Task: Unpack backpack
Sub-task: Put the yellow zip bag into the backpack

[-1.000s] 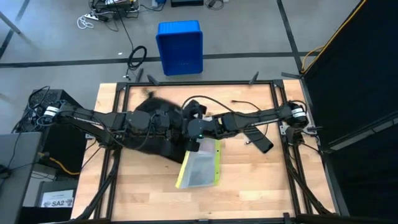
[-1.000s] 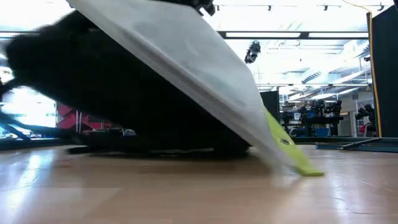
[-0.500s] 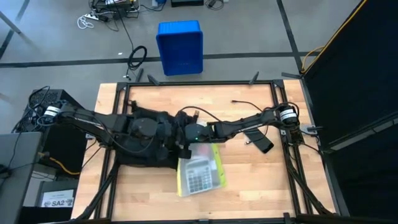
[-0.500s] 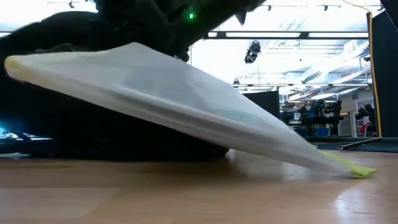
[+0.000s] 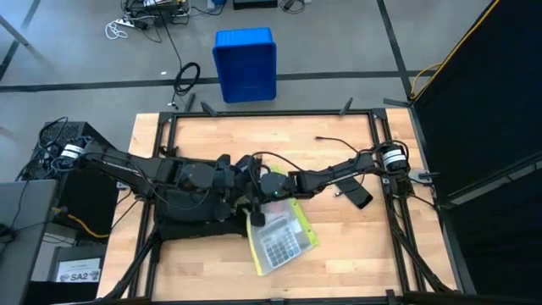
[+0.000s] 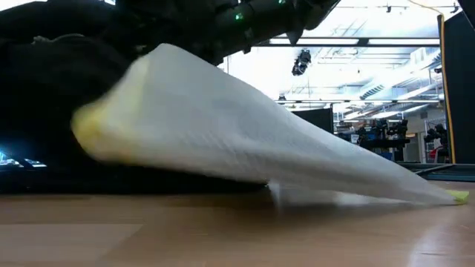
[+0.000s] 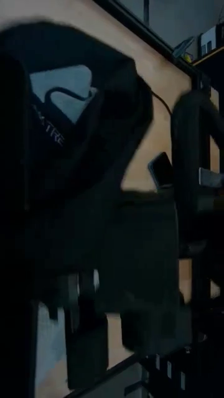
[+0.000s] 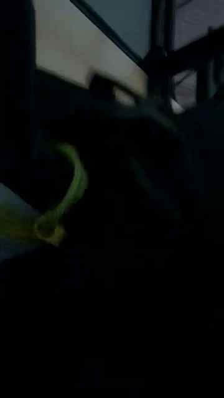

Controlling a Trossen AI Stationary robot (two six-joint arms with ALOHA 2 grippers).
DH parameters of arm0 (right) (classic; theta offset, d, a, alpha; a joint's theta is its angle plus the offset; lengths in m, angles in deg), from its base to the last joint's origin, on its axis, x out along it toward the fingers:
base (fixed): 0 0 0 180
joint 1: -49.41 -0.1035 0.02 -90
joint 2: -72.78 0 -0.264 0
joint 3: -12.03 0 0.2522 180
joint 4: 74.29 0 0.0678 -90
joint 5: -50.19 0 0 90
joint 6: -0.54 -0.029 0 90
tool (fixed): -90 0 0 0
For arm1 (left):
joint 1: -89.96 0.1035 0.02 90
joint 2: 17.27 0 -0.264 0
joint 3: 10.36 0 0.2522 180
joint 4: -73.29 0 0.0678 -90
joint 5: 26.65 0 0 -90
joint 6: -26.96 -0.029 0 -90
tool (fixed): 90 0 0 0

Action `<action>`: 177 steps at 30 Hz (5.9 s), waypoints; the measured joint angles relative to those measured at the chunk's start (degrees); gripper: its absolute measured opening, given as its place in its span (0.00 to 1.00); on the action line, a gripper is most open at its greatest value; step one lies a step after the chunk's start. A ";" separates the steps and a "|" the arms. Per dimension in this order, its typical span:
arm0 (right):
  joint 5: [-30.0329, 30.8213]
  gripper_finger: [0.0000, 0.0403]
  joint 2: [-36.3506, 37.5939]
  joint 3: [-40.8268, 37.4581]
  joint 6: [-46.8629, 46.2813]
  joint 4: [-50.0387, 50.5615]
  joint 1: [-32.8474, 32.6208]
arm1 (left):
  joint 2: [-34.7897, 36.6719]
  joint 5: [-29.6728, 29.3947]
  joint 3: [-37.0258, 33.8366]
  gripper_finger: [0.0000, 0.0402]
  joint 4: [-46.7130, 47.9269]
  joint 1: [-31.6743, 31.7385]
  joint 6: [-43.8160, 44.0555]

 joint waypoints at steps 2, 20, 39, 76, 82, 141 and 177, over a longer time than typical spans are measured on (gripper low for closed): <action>0.57 0.47 0.46 0.00 0.04 0.96 -0.59 | 0.00 -0.57 0.08 0.00 0.57 0.02 0.21; 9.63 0.73 10.51 0.31 -4.03 17.57 -7.91 | -1.16 -0.75 0.06 0.00 2.51 0.31 -0.90; 23.50 0.49 11.46 -7.40 -27.30 34.56 -29.01 | -5.38 0.14 -0.05 0.00 1.31 0.28 -2.07; 33.37 0.29 0.73 -4.31 -43.97 58.46 -40.67 | -5.38 0.10 -0.05 0.00 -0.87 0.24 -0.24; 37.07 0.28 0.58 -5.34 -46.57 60.02 -39.09 | -5.38 0.13 -0.05 0.00 -0.85 0.24 -0.30; 36.07 0.00 -1.43 -8.85 -26.28 35.46 -34.35 | -5.38 4.00 -0.05 0.00 -0.12 0.26 -2.22; 44.04 0.00 -1.30 -8.92 5.94 5.25 -12.08 | -5.38 12.49 -0.05 0.00 5.09 0.26 -5.44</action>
